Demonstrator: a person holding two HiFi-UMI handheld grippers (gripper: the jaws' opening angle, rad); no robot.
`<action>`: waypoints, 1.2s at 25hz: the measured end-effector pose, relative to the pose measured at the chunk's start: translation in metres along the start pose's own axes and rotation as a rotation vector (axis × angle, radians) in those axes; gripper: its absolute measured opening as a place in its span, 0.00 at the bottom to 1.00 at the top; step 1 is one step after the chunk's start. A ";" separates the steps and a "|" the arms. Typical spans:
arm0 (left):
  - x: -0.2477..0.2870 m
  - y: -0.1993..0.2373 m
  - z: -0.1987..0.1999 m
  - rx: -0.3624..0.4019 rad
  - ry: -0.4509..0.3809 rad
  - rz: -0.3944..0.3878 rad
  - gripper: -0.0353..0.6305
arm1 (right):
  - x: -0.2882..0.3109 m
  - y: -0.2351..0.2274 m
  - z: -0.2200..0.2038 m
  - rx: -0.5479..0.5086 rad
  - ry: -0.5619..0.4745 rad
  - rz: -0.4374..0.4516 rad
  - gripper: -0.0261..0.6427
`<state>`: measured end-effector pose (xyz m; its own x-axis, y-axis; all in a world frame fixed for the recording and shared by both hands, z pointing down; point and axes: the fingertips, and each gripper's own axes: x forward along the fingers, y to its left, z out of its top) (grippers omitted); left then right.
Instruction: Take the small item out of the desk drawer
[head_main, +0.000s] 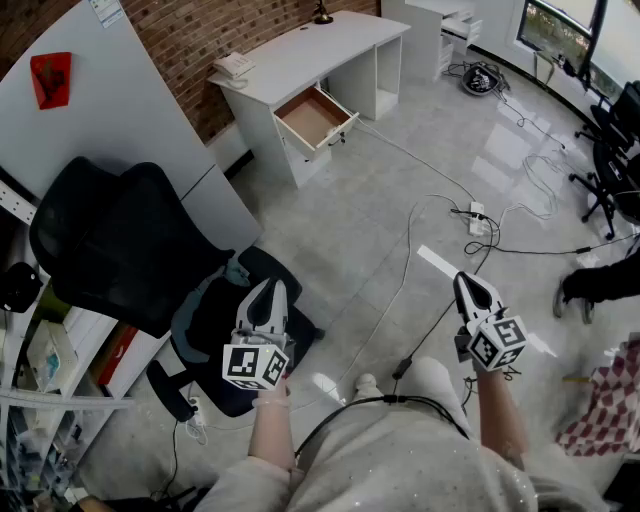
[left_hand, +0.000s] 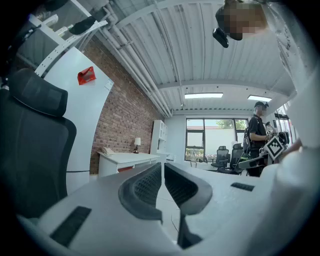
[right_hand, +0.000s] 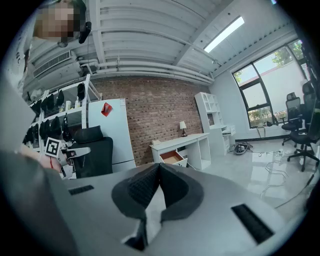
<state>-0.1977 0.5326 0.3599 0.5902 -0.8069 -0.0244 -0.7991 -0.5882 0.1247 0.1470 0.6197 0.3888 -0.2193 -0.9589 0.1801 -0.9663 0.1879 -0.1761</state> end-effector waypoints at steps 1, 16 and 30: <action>0.001 0.005 0.000 -0.007 -0.001 0.004 0.09 | 0.004 0.002 0.001 0.000 -0.001 -0.001 0.05; 0.016 0.029 -0.010 -0.053 0.016 0.020 0.09 | 0.043 0.001 0.028 -0.007 -0.042 0.011 0.05; 0.147 0.058 0.007 -0.034 0.009 0.086 0.09 | 0.179 -0.055 0.037 -0.059 0.009 0.160 0.05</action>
<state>-0.1584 0.3795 0.3563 0.5203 -0.8540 -0.0034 -0.8428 -0.5141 0.1594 0.1661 0.4300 0.3952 -0.3723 -0.9137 0.1630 -0.9249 0.3507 -0.1465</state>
